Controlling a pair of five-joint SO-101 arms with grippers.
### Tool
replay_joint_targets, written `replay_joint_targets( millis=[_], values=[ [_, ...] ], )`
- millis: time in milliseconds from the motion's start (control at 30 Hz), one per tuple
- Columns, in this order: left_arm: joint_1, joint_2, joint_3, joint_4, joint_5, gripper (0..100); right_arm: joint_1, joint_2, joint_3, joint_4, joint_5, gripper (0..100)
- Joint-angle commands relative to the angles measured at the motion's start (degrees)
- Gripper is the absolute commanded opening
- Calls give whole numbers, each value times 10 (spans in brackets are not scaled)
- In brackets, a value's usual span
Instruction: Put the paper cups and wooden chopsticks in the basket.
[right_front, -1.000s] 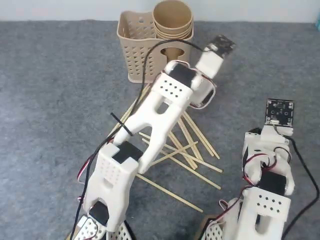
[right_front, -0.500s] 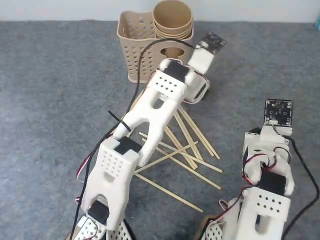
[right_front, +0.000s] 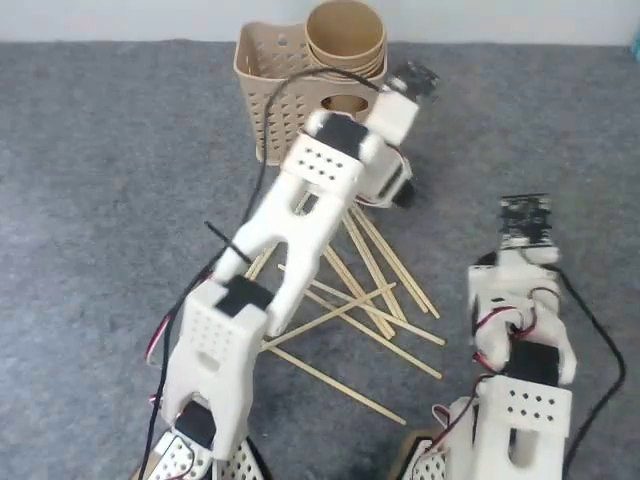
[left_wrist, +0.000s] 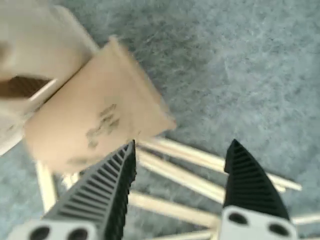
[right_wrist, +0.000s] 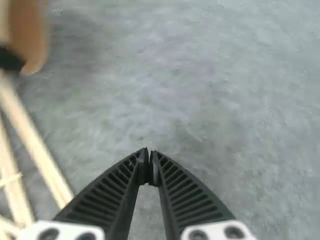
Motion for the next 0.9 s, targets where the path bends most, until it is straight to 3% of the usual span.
replay_joint_targets(
  millis=[0,167,400,600,867],
  values=[
    [-14,-108,-25,48,8,253,-45,8,-11,-10,26,28],
    [-50,-230,-24,115,5,254,-74,42,-47,-16,26,138],
    [-194,-388,45,142,1,253,-142,128,-114,-27,11,143],
    [-305,-524,230,91,4,251,-158,256,-229,-2,-55,143],
    [-396,-728,542,-55,4,251,-169,365,-342,-3,-113,143]
  ],
)
